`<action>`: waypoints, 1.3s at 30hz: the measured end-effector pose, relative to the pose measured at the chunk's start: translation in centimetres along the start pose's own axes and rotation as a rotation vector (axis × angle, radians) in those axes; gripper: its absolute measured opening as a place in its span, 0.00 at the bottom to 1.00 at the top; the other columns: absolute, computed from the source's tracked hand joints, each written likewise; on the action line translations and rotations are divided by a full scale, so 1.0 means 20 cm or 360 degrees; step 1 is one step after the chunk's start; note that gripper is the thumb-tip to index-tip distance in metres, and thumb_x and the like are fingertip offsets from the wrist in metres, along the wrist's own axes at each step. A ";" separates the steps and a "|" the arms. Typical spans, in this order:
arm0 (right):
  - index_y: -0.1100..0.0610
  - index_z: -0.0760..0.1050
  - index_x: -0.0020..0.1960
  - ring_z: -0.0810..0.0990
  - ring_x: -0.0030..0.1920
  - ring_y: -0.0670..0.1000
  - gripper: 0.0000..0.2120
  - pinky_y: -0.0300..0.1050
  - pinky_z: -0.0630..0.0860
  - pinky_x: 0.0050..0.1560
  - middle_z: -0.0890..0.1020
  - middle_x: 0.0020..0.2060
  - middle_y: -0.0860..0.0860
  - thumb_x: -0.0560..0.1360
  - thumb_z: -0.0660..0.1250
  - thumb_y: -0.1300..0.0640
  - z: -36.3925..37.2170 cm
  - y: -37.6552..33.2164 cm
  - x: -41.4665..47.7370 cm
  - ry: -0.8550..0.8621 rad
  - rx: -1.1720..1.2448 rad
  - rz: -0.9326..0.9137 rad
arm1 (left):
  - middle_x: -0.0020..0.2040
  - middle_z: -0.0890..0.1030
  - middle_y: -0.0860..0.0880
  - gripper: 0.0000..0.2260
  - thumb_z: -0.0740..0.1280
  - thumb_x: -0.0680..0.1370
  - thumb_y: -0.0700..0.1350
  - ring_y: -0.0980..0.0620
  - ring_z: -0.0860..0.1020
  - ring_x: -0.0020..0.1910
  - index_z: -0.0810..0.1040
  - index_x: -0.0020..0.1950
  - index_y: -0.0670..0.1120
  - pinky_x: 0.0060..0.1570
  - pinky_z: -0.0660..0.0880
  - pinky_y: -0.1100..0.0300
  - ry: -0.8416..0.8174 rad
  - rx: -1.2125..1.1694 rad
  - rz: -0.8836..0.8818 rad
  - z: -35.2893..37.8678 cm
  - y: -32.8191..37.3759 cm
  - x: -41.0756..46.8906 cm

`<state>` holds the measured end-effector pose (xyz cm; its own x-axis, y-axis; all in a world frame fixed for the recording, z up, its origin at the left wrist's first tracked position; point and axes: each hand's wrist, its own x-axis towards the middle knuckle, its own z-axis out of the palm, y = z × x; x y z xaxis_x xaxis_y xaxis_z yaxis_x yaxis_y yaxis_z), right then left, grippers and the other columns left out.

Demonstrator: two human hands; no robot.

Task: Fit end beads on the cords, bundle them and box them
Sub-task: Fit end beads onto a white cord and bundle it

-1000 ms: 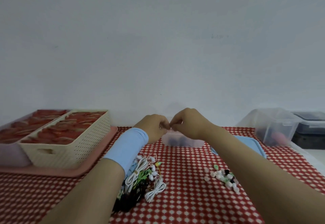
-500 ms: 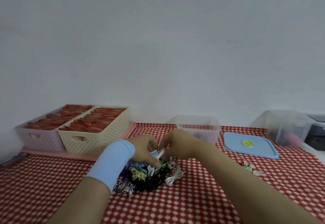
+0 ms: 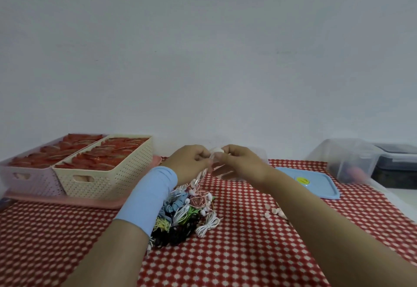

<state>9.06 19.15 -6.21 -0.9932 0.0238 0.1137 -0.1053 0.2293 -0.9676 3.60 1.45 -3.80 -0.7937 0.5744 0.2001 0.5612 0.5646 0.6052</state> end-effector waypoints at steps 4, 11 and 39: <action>0.57 0.75 0.65 0.85 0.56 0.54 0.15 0.48 0.79 0.54 0.87 0.53 0.51 0.79 0.70 0.59 -0.02 0.01 -0.01 -0.0180 -0.0027 0.0032 | 0.45 0.84 0.49 0.07 0.65 0.80 0.48 0.50 0.81 0.41 0.80 0.52 0.47 0.42 0.74 0.59 0.0193 -0.0211 0.0019 0.00 0.04 0.03; 0.67 0.79 0.48 0.76 0.34 0.50 0.18 0.44 0.75 0.43 0.81 0.35 0.55 0.80 0.69 0.50 0.00 -0.01 0.00 -0.0219 -0.0321 -0.0031 | 0.42 0.86 0.47 0.05 0.65 0.81 0.42 0.51 0.83 0.35 0.79 0.53 0.43 0.42 0.81 0.54 0.0265 -0.0655 -0.0071 -0.03 0.06 0.02; 0.42 0.86 0.43 0.79 0.40 0.30 0.06 0.26 0.71 0.42 0.84 0.37 0.33 0.71 0.78 0.54 -0.45 0.17 -0.22 -0.0336 -0.1370 0.0290 | 0.51 0.84 0.58 0.08 0.71 0.75 0.49 0.58 0.80 0.49 0.85 0.54 0.53 0.58 0.76 0.59 -0.0591 0.0411 0.0135 0.53 0.16 0.15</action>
<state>13.42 28.61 -7.90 -0.9882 -0.0284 -0.1506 0.0435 0.8901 -0.4536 5.41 11.25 -9.51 -0.6308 0.7721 -0.0775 0.6982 0.6083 0.3775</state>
